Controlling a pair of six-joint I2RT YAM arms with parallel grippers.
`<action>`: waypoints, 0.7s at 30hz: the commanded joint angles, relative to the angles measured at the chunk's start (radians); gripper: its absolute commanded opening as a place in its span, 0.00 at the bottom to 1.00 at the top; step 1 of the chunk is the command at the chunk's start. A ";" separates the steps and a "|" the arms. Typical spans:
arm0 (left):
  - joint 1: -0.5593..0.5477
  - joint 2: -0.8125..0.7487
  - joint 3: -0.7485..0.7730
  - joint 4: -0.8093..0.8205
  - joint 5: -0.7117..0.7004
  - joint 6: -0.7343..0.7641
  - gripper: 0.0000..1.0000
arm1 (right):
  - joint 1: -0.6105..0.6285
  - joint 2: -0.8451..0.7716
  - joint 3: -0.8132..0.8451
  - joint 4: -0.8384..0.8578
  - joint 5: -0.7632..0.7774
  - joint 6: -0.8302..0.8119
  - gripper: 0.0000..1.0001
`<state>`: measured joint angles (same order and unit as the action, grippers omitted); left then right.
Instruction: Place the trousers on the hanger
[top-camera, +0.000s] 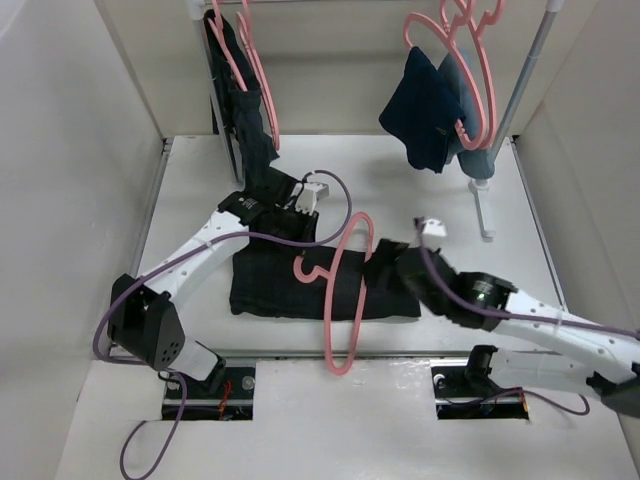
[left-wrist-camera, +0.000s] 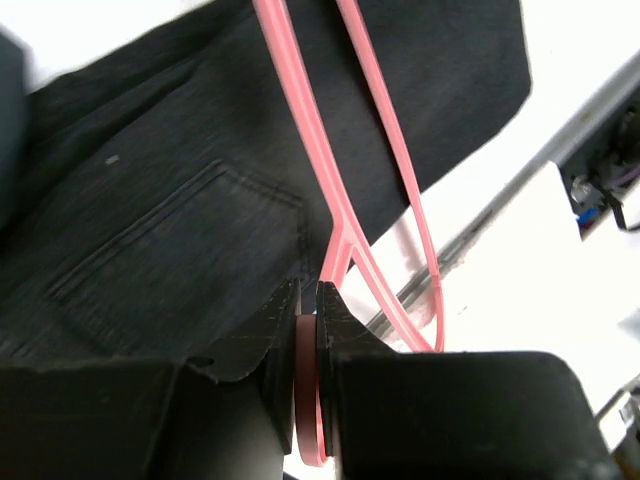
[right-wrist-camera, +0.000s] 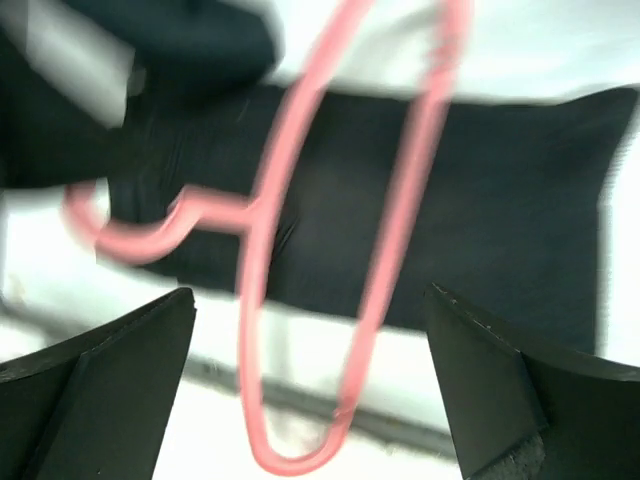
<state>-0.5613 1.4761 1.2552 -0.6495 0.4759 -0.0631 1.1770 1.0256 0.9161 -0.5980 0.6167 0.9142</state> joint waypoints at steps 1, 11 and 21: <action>0.023 -0.077 0.029 -0.018 -0.088 -0.012 0.00 | -0.189 -0.079 -0.072 -0.036 -0.233 -0.044 1.00; 0.058 -0.088 -0.016 -0.018 -0.122 -0.044 0.00 | -0.606 0.092 -0.206 -0.017 -0.584 -0.090 1.00; 0.058 -0.097 -0.046 0.011 -0.091 -0.063 0.00 | -0.701 0.191 -0.339 0.179 -0.650 -0.090 0.27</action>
<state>-0.5072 1.4151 1.2270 -0.6525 0.3889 -0.1246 0.5114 1.2259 0.6189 -0.5209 0.0257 0.8249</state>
